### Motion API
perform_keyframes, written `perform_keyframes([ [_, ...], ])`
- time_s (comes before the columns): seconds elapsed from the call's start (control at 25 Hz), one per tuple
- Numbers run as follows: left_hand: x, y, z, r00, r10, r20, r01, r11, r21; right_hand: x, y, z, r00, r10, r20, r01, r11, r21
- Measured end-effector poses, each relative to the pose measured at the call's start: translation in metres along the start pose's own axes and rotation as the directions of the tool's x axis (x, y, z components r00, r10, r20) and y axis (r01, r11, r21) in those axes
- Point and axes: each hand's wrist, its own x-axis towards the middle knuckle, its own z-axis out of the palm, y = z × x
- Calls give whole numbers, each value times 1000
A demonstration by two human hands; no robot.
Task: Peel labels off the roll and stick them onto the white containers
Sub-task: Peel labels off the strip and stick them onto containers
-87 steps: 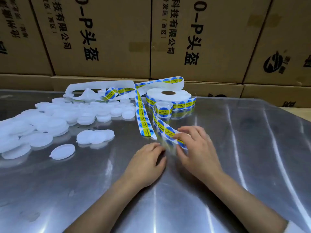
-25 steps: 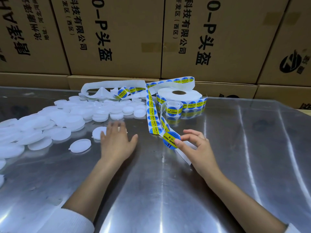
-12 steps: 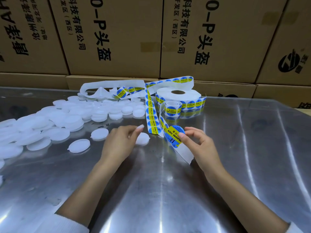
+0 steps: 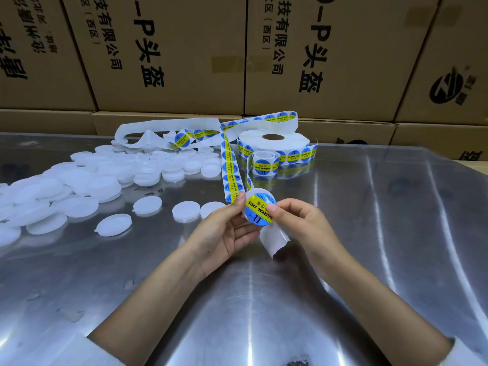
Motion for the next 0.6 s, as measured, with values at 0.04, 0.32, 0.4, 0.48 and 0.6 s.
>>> perform_keyframes([
  [0.04,0,-1,0,1000,-5,7,5,1000,2,0,0,0,1000,11,-6,-11,1000,-2],
  [0.32,1,-5,0,999,21,49,-24,998,62,3,0,-1,998,42,-36,-42,999,1],
  [0.4,1,-6,0,997,35,64,-40,996,84,3,0,-1,999,40,-35,-40,999,11],
  [0.48,2,-6,0,997,47,63,-53,994,91,3,0,-2,999,37,-32,-37,999,15],
  [0.6,1,-6,2,997,60,47,-64,993,97,3,0,-2,999,34,-24,-34,999,4],
])
